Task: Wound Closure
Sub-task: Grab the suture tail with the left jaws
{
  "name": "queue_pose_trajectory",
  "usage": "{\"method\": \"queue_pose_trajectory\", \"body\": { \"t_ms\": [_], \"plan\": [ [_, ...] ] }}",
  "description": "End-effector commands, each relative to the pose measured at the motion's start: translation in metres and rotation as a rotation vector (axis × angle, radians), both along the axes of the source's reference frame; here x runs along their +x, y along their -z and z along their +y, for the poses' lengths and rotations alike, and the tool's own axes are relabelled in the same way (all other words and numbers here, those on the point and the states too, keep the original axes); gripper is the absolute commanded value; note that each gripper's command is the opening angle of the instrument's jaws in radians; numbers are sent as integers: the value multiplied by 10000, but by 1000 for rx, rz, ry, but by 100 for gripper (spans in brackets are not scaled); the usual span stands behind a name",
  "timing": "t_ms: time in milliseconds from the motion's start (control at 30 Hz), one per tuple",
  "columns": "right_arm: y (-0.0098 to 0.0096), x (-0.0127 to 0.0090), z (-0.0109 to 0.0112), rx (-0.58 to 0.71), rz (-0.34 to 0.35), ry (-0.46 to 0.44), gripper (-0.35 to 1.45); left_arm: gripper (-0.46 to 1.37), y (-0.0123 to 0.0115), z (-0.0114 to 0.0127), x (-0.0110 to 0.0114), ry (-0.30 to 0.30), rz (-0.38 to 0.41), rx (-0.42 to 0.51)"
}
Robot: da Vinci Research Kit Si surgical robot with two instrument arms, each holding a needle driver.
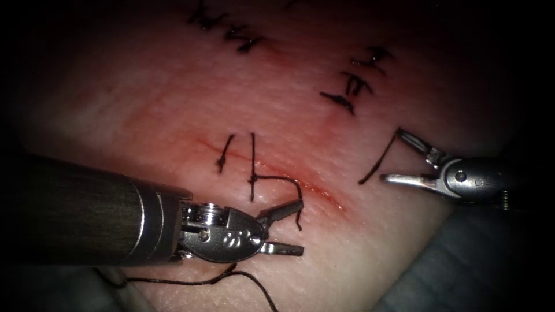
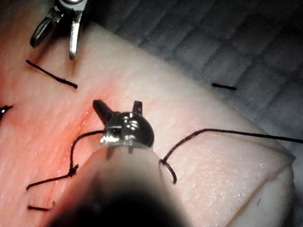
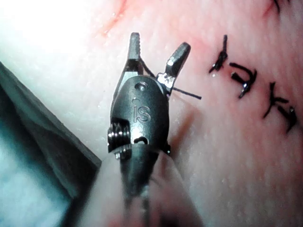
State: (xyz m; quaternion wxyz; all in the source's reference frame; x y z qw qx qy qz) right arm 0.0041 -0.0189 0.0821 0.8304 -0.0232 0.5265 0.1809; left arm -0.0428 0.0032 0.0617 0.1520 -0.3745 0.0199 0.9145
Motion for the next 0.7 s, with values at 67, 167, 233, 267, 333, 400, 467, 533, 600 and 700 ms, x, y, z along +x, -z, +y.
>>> {"method": "queue_pose_trajectory", "body": {
  "t_ms": [67, 167, 233, 267, 333, 400, 467, 533, 600, 700],
  "plan": [
    [0, 0, -1, 3, 4, 9, 138, 45, -9, -2, -4, -16, -12, 1],
    [0, -1, -2, 2, 4, 10, 138, 47, -23, -6, -8, -34, -18, -5],
    [0, -1, -3, 2, 5, 11, 138, 49, -32, -9, -9, -38, -18, -2],
    [0, -2, -3, 2, 5, 12, 138, 48, -36, -10, -8, -39, -17, 0],
    [1, -2, -3, 2, 5, 12, 138, 46, -44, -10, -7, -39, -18, -4],
    [1, -2, -4, 2, 5, 12, 138, 46, -49, -9, -5, -39, -18, -2],
    [0, -2, -5, 1, 5, 13, 138, 47, -56, -7, -4, -40, -17, -2],
    [0, -1, -6, -1, 6, 14, 138, 45, -60, -7, -3, -44, -15, -4],
    [-1, -1, -7, -7, 5, 16, 138, 44, -62, -7, -3, -47, -14, -4],
    [-2, -1, -9, -9, 5, 18, 137, 38, -65, -9, -4, -51, -15, -8]
  ]
}}
